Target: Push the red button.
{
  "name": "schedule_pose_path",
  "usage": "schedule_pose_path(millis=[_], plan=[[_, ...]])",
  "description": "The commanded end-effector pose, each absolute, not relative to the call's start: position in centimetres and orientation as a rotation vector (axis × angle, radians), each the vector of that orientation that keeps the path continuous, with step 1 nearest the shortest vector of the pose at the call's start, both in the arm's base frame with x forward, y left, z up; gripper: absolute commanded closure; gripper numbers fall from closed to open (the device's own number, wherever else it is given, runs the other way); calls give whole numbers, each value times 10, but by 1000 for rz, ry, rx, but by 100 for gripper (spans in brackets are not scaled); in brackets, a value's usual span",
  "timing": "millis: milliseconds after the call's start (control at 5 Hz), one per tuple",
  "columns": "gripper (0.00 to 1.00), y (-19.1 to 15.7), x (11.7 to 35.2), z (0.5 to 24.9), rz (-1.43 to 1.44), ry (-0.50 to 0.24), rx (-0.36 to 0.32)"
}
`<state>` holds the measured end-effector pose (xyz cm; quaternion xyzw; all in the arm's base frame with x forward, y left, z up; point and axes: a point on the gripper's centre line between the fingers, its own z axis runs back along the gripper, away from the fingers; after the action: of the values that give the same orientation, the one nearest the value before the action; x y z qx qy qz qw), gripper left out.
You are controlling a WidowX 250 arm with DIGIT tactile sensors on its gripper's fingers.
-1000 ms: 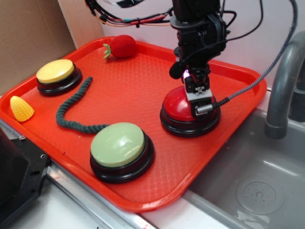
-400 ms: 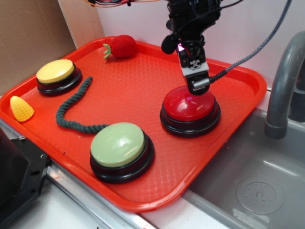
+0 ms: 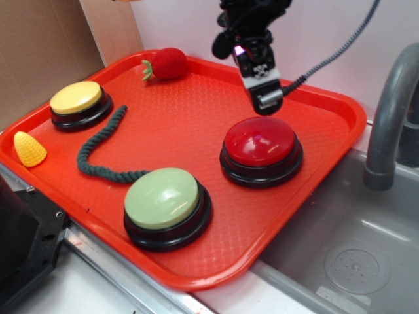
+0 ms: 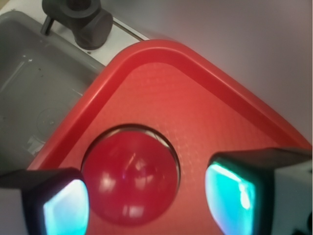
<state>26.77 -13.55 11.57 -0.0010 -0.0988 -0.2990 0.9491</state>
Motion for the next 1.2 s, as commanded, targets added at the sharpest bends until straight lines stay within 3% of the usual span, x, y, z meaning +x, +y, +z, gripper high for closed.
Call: schedule_pose_path(millis=[0,200,1000], plan=[[0,-135,257,150,-527,-211,-25],[0,-130,251,159,-483,-167,0],[0,-115,230,181,-360,-160,-8]])
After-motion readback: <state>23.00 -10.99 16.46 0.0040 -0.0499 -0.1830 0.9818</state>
